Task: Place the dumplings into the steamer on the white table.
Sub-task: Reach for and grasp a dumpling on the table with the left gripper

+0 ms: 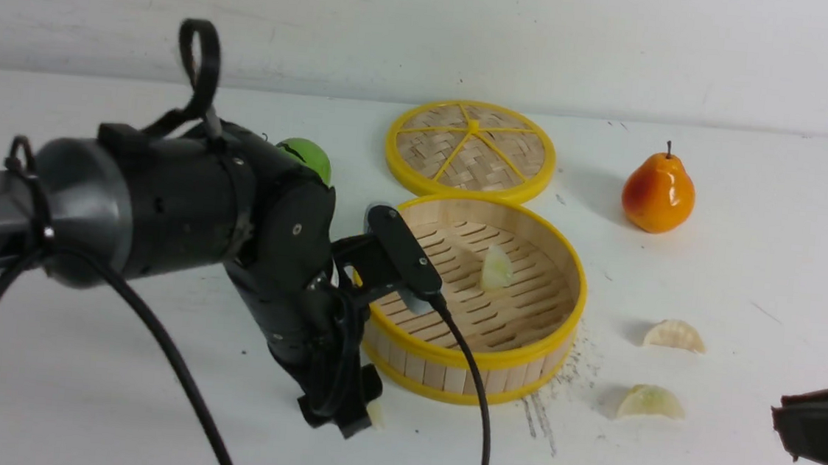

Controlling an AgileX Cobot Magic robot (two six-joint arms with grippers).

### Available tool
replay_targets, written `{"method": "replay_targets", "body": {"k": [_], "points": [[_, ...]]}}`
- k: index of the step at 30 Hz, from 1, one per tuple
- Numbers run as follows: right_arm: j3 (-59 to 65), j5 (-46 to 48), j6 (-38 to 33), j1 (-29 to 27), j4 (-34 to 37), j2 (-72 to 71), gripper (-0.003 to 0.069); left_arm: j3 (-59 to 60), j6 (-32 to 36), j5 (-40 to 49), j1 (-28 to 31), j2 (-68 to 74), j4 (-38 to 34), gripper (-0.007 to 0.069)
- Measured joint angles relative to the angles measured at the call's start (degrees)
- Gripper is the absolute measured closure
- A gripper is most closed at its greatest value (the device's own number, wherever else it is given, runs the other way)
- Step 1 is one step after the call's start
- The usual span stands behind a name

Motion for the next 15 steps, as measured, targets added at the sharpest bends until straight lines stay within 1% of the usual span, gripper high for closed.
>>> {"method": "replay_targets", "body": {"k": [8,11,14,15], "points": [[0.0,0.0,0.0,0.0,0.0,0.0,0.0617,0.0,0.9,-5.6,0.0,6.0,-0.1,0.0073],[0.0,0.0,0.0,0.0,0.0,0.0,0.0616,0.0,0.9,-6.5,0.0,7.8,-0.9,0.0105],[0.0,0.0,0.0,0.0,0.0,0.0,0.061,0.0,0.6,-6.4,0.0,8.9,-2.9,0.0225],[0.0,0.0,0.0,0.0,0.0,0.0,0.0608,0.0,0.2,-6.1,0.0,8.9,-3.3,0.0278]]}}
